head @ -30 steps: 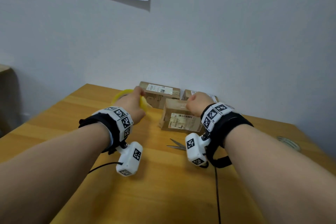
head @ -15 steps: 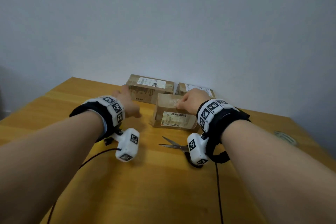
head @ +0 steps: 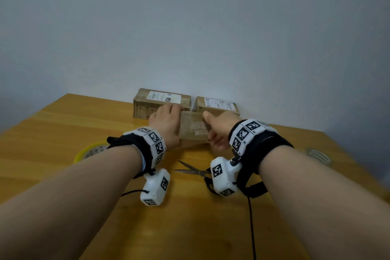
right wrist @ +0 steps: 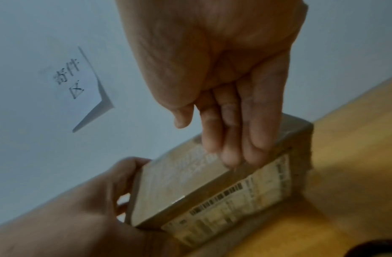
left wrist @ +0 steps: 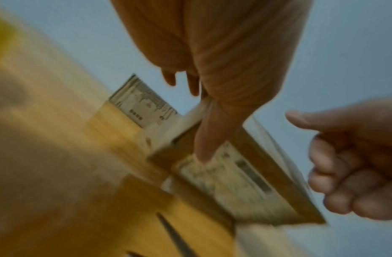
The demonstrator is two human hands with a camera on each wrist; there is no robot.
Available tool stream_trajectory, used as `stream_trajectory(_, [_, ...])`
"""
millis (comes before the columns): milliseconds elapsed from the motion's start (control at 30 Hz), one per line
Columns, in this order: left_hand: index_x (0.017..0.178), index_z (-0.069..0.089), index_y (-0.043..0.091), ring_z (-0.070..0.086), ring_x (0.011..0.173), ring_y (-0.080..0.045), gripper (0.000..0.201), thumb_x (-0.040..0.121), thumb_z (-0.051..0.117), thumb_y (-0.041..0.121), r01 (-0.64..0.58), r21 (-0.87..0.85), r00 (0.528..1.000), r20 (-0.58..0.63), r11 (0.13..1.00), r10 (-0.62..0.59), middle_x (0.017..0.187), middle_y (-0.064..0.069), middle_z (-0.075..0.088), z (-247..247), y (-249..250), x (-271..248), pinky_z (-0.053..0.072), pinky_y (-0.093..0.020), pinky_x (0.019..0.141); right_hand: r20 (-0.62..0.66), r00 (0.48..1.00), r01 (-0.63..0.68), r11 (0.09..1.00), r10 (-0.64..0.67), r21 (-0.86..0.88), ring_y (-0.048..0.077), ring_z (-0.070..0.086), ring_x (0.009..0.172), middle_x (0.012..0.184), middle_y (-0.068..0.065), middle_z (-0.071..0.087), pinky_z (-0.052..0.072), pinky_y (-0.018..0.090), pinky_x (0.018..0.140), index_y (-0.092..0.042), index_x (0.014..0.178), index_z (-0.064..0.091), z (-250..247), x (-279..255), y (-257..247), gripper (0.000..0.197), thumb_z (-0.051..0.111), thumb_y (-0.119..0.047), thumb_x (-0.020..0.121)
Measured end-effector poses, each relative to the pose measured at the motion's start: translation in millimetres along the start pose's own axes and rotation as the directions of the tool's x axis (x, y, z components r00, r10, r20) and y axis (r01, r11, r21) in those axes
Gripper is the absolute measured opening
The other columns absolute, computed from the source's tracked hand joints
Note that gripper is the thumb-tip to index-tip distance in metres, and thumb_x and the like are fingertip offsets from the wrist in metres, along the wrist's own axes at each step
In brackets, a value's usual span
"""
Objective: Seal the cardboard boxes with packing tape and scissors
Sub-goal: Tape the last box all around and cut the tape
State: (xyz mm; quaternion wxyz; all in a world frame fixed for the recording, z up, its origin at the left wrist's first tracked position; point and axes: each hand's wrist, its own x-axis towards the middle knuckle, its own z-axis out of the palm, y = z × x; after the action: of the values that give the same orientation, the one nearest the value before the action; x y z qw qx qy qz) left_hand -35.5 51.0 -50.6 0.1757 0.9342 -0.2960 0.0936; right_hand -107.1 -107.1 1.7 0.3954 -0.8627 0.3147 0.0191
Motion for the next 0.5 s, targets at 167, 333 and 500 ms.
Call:
stream_trajectory(167, [0.113,0.044,0.044,0.032,0.121,-0.019,0.063,0.061,0.08,0.046,0.042,0.014,0.958,0.282,0.999,-0.044,0.125,0.006,0.035,-15.4,-14.5,-14.3,0.027,-0.044,0.106,0.19,0.977,-0.068,0.987,0.096,-0.147,0.024,0.058,0.047,0.057,0.011,0.065,0.052,0.029,0.054,-0.001,0.077,0.066,12.9,5.7,13.1,0.044,0.053,-0.036,0.1])
stream_trajectory(333, [0.134,0.04,0.025,0.041,0.127,-0.029,0.069,0.076,0.074,0.01,0.353,-0.407,0.93,0.248,0.842,-0.27,0.142,-0.008,0.038,-18.6,-38.8,-9.9,0.04,-0.042,0.1,-0.12,0.977,0.119,0.922,-0.174,-0.369,0.027,0.07,0.078,0.086,0.01,0.072,0.058,0.034,0.077,-0.005,0.092,0.07,10.4,19.0,5.1,0.037,0.049,-0.035,0.097])
stream_trajectory(500, [0.151,0.018,0.02,0.031,0.139,-0.027,0.092,0.078,0.074,0.01,0.457,-0.551,0.881,0.386,0.698,-0.272,0.155,-0.006,0.027,-11.5,-29.4,-8.0,0.032,-0.04,0.108,0.059,0.978,0.202,0.862,-0.198,-0.465,0.019,0.057,0.074,0.082,0.002,0.06,0.048,0.031,0.067,-0.017,0.086,0.06,24.0,21.4,8.9,0.026,0.066,-0.043,0.087])
